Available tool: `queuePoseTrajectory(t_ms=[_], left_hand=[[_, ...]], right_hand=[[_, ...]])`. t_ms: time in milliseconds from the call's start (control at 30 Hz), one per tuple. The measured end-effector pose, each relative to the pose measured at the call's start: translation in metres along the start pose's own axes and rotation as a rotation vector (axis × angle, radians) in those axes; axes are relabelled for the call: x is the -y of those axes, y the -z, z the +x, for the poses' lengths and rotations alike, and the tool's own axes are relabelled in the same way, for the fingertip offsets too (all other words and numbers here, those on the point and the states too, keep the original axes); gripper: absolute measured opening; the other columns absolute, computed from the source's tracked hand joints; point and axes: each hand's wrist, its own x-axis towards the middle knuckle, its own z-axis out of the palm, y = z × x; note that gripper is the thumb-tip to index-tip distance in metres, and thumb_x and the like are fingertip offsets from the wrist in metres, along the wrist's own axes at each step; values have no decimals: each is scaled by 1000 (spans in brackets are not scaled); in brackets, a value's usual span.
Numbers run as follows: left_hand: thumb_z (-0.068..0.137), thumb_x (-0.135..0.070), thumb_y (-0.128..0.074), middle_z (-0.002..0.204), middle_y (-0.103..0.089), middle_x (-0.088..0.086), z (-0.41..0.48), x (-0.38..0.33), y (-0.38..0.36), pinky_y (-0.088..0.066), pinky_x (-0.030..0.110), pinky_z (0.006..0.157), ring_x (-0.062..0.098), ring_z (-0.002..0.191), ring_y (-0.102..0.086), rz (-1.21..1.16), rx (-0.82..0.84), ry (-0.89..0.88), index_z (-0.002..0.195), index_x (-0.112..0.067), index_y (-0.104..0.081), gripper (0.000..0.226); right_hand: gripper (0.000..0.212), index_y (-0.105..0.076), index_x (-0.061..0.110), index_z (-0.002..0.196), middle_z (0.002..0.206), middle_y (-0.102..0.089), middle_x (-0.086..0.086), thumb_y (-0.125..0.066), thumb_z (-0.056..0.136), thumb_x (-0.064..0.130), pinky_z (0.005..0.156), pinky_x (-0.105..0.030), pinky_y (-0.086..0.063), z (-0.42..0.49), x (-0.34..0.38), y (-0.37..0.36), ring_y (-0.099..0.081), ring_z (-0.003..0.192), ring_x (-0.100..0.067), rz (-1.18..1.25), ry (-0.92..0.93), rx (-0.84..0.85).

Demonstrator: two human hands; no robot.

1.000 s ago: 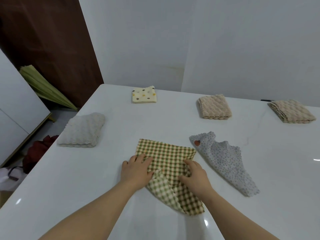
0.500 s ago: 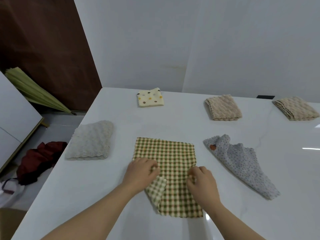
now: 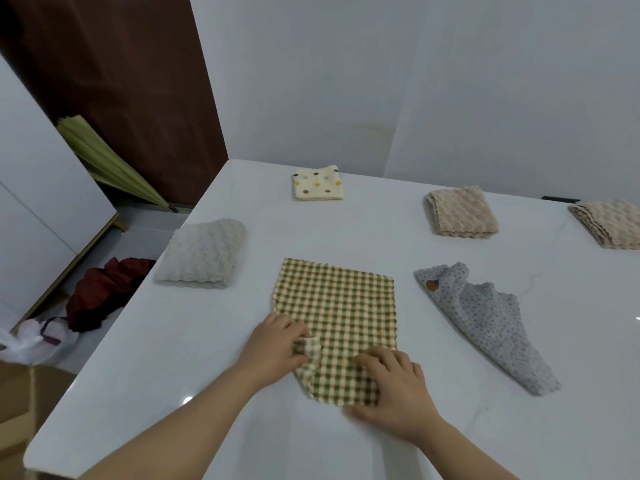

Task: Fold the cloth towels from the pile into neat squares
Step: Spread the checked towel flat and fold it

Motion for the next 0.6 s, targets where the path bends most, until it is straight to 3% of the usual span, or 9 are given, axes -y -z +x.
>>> queuePoseTrajectory(t_ms=[67, 133, 200, 267, 333, 433, 500, 600], left_hand=[[85, -28, -61, 116, -49, -3, -6, 2, -4, -33, 20, 92, 15, 116, -38, -29, -23, 18, 114, -19, -57, 31], [85, -19, -60, 104, -47, -8, -10, 4, -6, -33, 15, 83, 12, 109, -39, -97, -51, 16, 96, -19, -58, 11], [84, -14, -61, 93, -41, -16, -13, 6, -5, -30, 7, 74, 7, 101, -37, -132, -60, -3, 84, -23, -49, 15], [83, -11, -61, 86, -36, -24, -14, 10, -3, -31, 5, 72, 6, 96, -37, -148, -57, -17, 81, -22, -46, 19], [83, -10, -60, 84, -36, -25, -15, 13, 1, -33, 5, 71, 7, 94, -40, -164, -58, -22, 81, -21, -46, 18], [86, -12, -58, 83, -44, -17, -17, 20, 7, -34, 9, 68, 10, 89, -45, -185, -50, 4, 78, -26, -45, 21], [89, -14, -56, 84, -50, -10, -20, 23, 10, -39, 15, 69, 15, 87, -51, -218, -42, 42, 75, -27, -43, 23], [91, -15, -53, 89, -59, 2, -20, 27, 15, -43, 29, 70, 22, 85, -55, -263, -34, 90, 80, -22, -44, 16]], right_hand=[[84, -36, 44, 131, 143, -23, 20, -30, 51, 72, 108, -33, -14, -6, -2, -3, -16, 135, -11, -35, 43, 21], [72, -45, 43, 124, 141, -32, 20, -33, 56, 66, 107, -39, -23, -9, -3, -6, -27, 134, -13, -61, 43, 14], [46, -59, 42, 101, 118, -57, 19, -40, 61, 56, 86, -38, -48, -10, -2, -7, -57, 111, -13, -63, 59, -58], [31, -63, 40, 83, 95, -66, 19, -42, 61, 44, 66, -26, -54, -10, -3, -11, -62, 90, -9, -63, 94, -187], [31, -67, 33, 78, 89, -68, 15, -41, 62, 33, 61, -24, -53, -8, -6, -18, -53, 88, -9, -90, 130, -255], [32, -68, 24, 79, 84, -69, 9, -41, 63, 21, 60, -23, -54, -4, -7, -23, -65, 78, -14, -133, 146, -333], [26, -66, 20, 81, 81, -69, 6, -58, 57, 13, 56, -22, -54, -4, -6, -22, -67, 71, -16, -148, 132, -352], [54, -66, 16, 80, 80, -68, 2, -80, 31, -3, 47, -22, -49, -4, -2, -20, -65, 62, -18, -136, 77, -375]])
